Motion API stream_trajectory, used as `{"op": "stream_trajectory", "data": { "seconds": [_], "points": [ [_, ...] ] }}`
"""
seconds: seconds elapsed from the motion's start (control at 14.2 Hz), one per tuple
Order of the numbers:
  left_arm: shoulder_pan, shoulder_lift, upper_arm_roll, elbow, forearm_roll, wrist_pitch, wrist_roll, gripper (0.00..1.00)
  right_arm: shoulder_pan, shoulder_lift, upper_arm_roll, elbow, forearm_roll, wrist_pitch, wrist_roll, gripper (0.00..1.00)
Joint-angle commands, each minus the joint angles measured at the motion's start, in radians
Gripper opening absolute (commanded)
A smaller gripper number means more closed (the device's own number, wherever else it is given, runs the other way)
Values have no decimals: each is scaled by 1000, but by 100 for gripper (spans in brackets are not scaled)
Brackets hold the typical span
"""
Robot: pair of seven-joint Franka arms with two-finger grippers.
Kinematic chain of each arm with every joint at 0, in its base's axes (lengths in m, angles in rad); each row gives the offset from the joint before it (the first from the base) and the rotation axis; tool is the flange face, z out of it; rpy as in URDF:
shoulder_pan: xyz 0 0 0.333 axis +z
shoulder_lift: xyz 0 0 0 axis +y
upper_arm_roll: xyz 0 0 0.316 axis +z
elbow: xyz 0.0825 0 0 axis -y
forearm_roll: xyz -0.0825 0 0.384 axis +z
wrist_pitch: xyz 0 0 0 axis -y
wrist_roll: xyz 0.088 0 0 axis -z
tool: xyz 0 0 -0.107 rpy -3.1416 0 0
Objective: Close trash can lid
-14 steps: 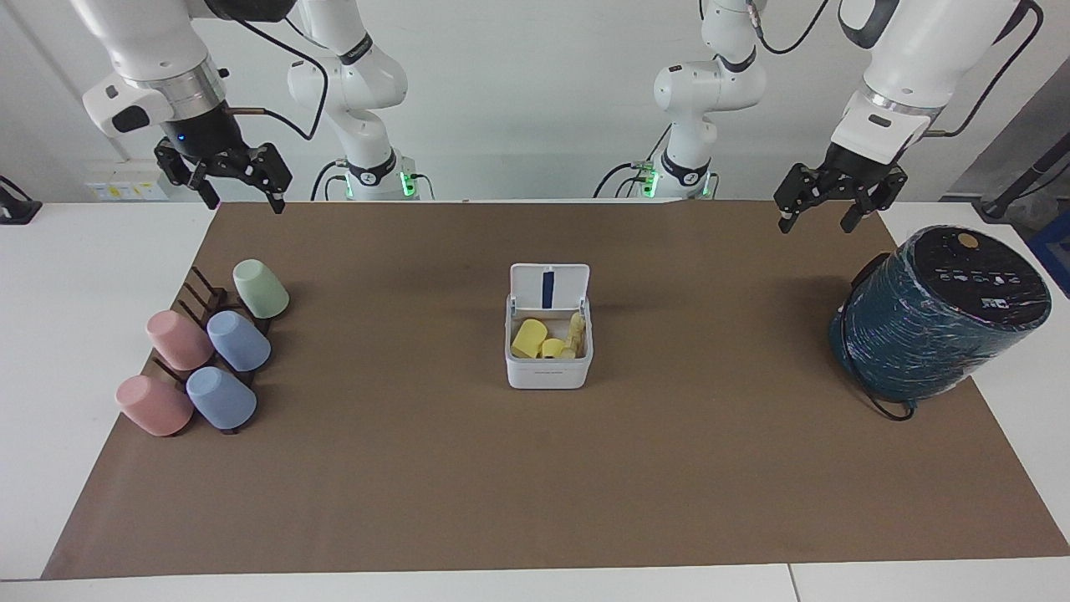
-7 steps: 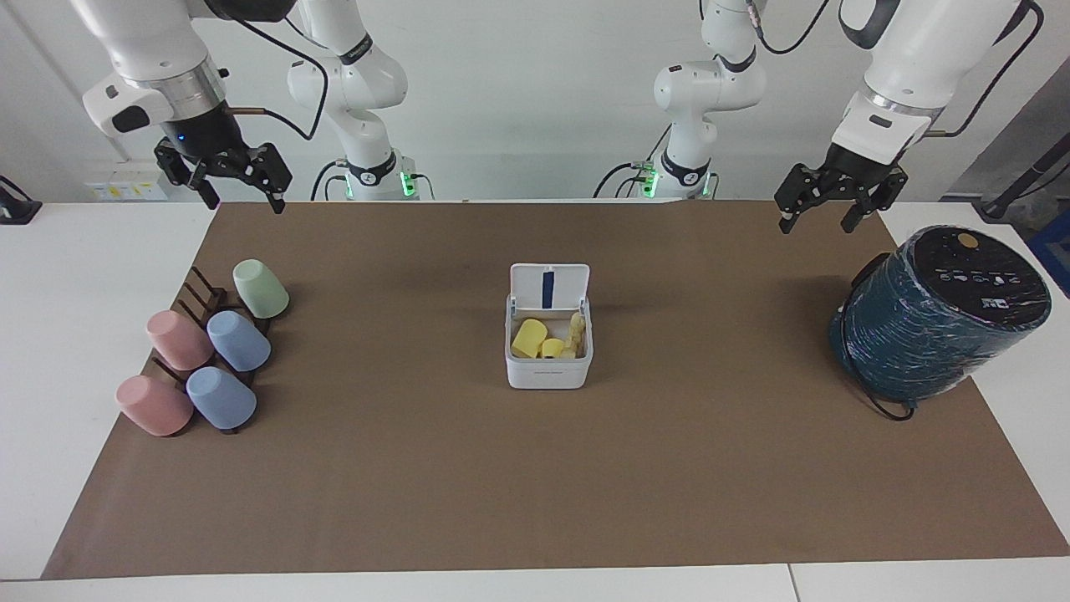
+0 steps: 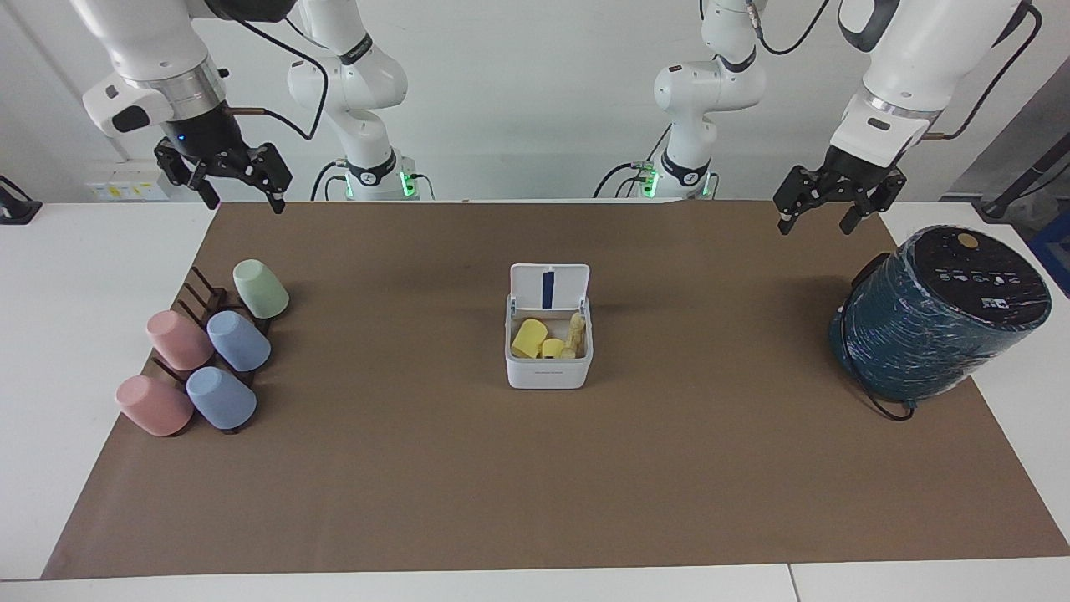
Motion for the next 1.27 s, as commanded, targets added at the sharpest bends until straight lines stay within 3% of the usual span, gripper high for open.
{"op": "stream_trajectory", "data": {
  "seconds": [0.0, 0.21, 0.28, 0.49, 0.7, 0.85, 1.2],
  "points": [
    [1, -47, -6, -71, -14, 41, -15, 100, -3, -9, 2, -2, 16, -1, 4, 100],
    [-65, -81, -6, -150, -14, 107, -132, 100, -3, -9, 2, -2, 16, -1, 4, 100],
    [-92, -91, -8, -174, -14, 129, -183, 95, -3, -9, 2, -2, 16, -1, 4, 100],
    [-166, -101, -8, -200, -16, 154, -320, 66, -3, -9, 2, -2, 16, -1, 4, 100],
    [-250, -105, -8, -248, -42, 225, -502, 26, -3, -9, 2, -2, 16, -1, 4, 100],
    [-307, -111, -8, -280, -54, 268, -596, 13, -3, -9, 2, -2, 16, 1, 2, 100],
    [-447, -108, -8, -348, -62, 347, -777, 0, -3, -7, 2, -2, 16, -1, 4, 100]
  ]
}}
